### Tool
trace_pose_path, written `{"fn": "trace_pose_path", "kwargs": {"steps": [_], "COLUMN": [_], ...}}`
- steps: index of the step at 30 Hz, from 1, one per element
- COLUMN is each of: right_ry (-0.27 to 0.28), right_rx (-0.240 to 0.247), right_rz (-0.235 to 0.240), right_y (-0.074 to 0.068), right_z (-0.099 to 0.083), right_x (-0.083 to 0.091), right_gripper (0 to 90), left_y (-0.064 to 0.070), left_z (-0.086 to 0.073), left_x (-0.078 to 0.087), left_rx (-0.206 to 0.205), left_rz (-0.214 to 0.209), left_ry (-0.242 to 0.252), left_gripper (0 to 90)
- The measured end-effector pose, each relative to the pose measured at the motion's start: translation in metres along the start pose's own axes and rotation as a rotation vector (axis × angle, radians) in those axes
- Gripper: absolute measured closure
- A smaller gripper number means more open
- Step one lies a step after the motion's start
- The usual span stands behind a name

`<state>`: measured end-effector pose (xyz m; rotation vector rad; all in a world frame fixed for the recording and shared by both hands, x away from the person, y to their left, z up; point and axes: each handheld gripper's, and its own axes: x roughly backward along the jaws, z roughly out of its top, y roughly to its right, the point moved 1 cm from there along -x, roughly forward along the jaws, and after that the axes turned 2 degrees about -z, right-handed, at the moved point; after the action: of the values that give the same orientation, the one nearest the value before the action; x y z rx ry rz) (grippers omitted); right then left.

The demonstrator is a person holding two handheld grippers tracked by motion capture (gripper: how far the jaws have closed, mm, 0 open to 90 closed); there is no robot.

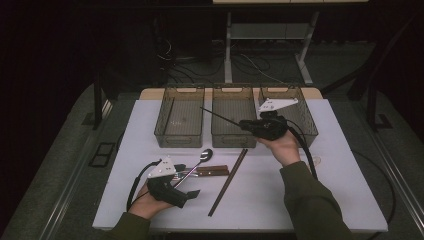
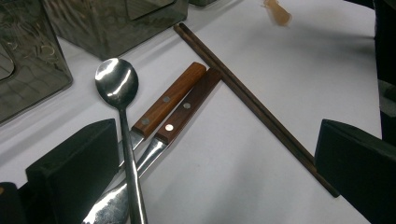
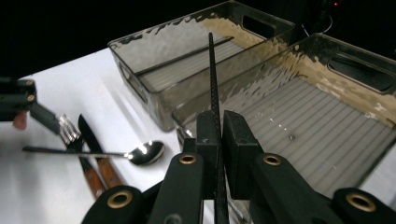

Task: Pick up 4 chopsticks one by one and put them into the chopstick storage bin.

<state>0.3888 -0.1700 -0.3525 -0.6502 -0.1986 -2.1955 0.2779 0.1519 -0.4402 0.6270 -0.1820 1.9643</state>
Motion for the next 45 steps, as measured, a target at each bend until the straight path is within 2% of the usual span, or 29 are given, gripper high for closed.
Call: {"fn": "trace_pose_path", "kwargs": {"steps": [19, 27, 32, 36, 41, 45], "right_ry": [-0.019, -0.040, -0.046, -0.059, -0.077, -0.096], "right_rx": [-0.040, -0.027, -0.029, -0.013, -0.006, -0.011], "right_rz": [-0.051, -0.081, -0.082, -0.078, -0.098, -0.120], "right_y": [-0.004, -0.009, -0.014, -0.020, -0.025, -0.027], "right_z": [0.035, 0.052, 0.066, 0.076, 0.088, 0.093], "right_x": [-0.049, -0.075, -0.092, -0.109, -0.129, -0.144], "right_gripper": [84.5, 84.4, 84.4, 84.4, 84.5, 84.4], "left_y": [0.001, 0.001, 0.001, 0.001, 0.002, 0.001], "left_z": [0.001, 0.001, 0.001, 0.001, 0.001, 0.001], "left_x": [-0.001, -0.001, -0.001, -0.001, -0.002, -0.001], "left_rx": [-0.008, -0.015, -0.018, -0.019, -0.010, -0.022], "left_rz": [0.003, 0.003, 0.001, 0.000, -0.001, 0.000], "left_ry": [-0.004, 0.001, -0.004, -0.001, 0.011, 0.001], "left_gripper": [0.0, 0.0, 0.0, 0.0, 0.0, 0.0]}}
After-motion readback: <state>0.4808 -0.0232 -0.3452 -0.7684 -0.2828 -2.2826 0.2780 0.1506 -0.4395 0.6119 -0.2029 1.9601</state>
